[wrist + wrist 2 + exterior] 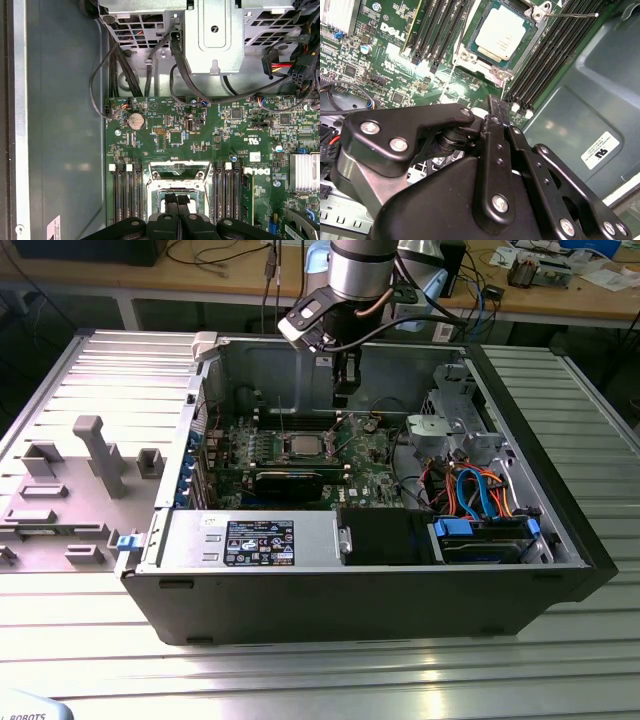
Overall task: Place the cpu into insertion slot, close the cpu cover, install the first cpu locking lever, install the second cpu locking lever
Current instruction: 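Close the cpu cover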
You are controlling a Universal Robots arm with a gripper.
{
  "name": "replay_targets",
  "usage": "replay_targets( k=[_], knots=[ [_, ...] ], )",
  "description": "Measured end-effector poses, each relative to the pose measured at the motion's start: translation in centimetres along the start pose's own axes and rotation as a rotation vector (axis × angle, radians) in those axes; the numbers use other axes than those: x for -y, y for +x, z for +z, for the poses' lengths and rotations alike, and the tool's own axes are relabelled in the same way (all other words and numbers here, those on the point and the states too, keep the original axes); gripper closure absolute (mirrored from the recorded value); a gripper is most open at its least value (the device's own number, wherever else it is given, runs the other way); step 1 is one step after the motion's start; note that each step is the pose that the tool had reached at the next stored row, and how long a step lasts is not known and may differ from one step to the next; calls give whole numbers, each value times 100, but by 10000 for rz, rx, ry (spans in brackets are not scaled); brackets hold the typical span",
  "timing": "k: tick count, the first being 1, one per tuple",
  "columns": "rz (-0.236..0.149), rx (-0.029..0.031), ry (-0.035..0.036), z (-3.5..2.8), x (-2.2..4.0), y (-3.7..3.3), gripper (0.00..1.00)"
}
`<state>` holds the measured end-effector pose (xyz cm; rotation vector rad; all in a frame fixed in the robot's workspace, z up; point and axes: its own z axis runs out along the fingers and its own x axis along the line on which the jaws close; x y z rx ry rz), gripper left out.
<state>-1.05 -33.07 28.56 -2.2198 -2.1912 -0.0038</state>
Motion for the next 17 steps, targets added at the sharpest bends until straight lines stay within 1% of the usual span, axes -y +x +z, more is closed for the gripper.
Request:
replay_targets(
  k=[9, 12, 17],
  knots=[
    [0, 1, 0, 0, -29, 0, 89],
    [0, 1, -1, 0, -68, 1, 89],
    [0, 1, 0, 2, -114, 1, 89]
  ],
)
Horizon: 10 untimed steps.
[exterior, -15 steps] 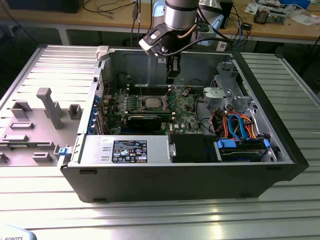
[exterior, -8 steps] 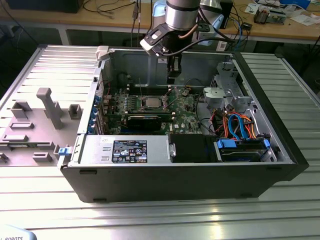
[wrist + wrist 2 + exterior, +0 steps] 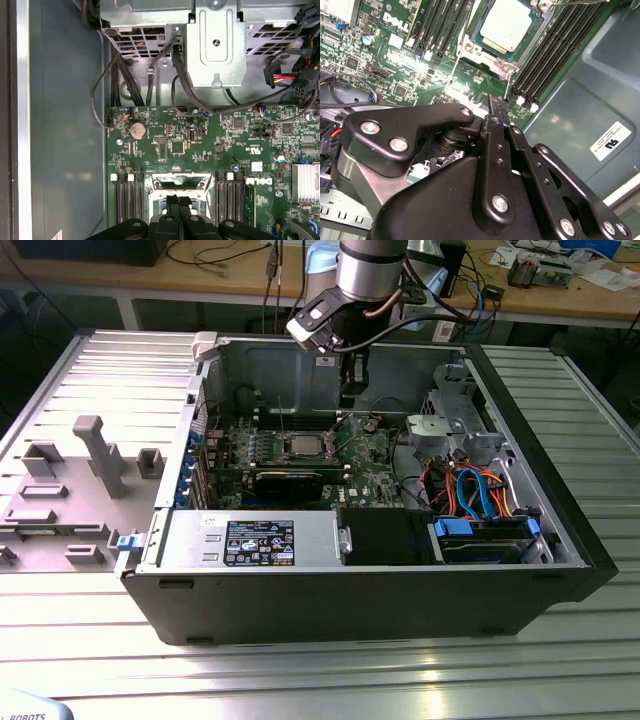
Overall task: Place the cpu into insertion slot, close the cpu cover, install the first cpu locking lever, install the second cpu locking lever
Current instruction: 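Close the cpu cover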
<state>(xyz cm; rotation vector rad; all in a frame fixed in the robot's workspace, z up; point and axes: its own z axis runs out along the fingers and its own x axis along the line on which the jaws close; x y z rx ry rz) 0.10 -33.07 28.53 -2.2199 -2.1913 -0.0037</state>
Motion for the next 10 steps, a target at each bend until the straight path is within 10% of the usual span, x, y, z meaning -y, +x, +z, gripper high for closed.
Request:
replay_targets(
  k=[10],
  knots=[
    [-1, 0, 0, 30, -123, 1, 89]
  ],
)
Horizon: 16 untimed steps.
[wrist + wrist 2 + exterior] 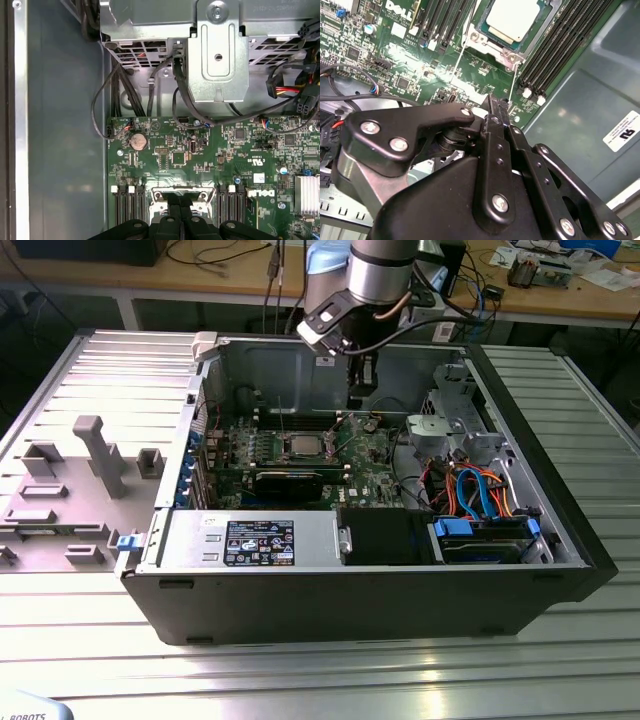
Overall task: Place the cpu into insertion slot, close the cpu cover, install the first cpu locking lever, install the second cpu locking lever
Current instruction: 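Close the cpu cover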
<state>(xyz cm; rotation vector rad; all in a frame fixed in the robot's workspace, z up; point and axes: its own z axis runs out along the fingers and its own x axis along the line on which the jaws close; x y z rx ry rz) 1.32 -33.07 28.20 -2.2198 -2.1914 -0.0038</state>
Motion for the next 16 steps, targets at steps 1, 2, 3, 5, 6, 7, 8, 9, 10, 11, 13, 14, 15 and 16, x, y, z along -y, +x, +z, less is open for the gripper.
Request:
replay_targets(
  k=[1, 2, 3, 5, 6, 7, 8, 9, 10, 11, 13, 14, 15, 16],
  knots=[
    [0, 0, 0, 7, -8, 0, 89],
    [0, 0, 0, 17, -17, 0, 89],
    [0, 0, 0, 30, -27, 0, 89],
    [1, -1, 0, 56, -44, 0, 89],
    [1, -1, 0, 65, -52, 0, 89],
    [0, 0, 0, 72, -60, -1, 89],
    [1, 0, 0, 86, -76, -1, 89],
    [1, 1, 0, 96, -93, -1, 89],
    [0, 0, 2, 110, -115, 0, 89],
    [0, -1, 3, 136, -147, 0, 89],
    [-14, 1, 5, 167, -180, -1, 89],
    [-40, 1, 7, 180, -197, -1, 89],
    [-80, 2, 9, 191, -216, -1, 89],
    [-170, 3, 12, 208, -242, -1, 89]
  ],
)
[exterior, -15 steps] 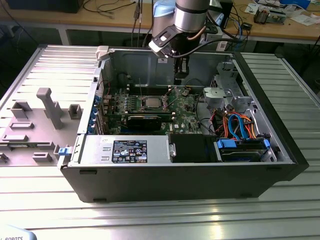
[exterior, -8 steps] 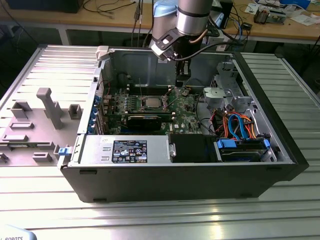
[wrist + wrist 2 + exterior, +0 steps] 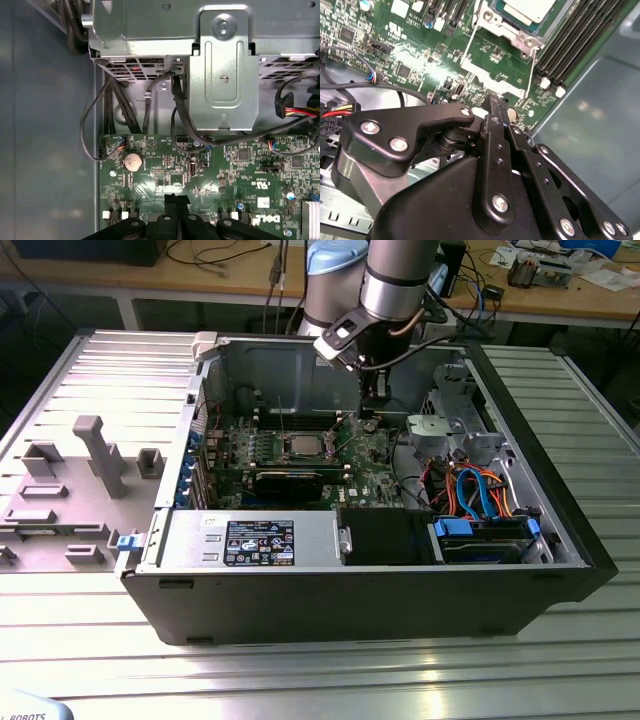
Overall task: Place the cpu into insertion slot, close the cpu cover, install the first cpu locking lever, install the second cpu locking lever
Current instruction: 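Close the cpu cover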
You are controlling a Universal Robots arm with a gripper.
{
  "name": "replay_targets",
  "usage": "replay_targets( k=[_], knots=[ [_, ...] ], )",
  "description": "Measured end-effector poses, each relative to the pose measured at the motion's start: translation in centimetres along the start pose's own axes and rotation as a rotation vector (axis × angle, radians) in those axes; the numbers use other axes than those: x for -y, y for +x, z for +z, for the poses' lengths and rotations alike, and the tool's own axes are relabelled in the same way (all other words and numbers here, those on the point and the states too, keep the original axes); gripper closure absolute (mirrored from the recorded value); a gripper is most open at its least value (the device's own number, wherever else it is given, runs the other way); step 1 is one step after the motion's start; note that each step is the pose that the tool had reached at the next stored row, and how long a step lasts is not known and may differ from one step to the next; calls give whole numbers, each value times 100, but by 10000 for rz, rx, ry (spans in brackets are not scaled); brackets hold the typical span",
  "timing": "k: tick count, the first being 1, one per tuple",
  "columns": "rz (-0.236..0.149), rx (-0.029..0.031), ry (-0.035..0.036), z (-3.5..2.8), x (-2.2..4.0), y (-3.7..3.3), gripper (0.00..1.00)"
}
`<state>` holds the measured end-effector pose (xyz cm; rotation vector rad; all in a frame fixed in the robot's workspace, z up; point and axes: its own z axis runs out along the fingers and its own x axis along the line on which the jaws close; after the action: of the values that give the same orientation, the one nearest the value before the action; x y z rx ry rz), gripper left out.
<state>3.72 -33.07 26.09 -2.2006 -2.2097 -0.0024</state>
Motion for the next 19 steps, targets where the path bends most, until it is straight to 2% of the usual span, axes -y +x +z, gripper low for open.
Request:
replay_targets(
  k=[2, 5, 11, 19],
  knots=[
    [-56, 2, 14, 63, -9, -9, 89],
    [-53, 2, 32, 95, -8, -24, 89],
    [-55, 0, 41, 98, 41, -24, 89],
    [-55, 1, 41, 98, 60, -23, 89]
  ],
)
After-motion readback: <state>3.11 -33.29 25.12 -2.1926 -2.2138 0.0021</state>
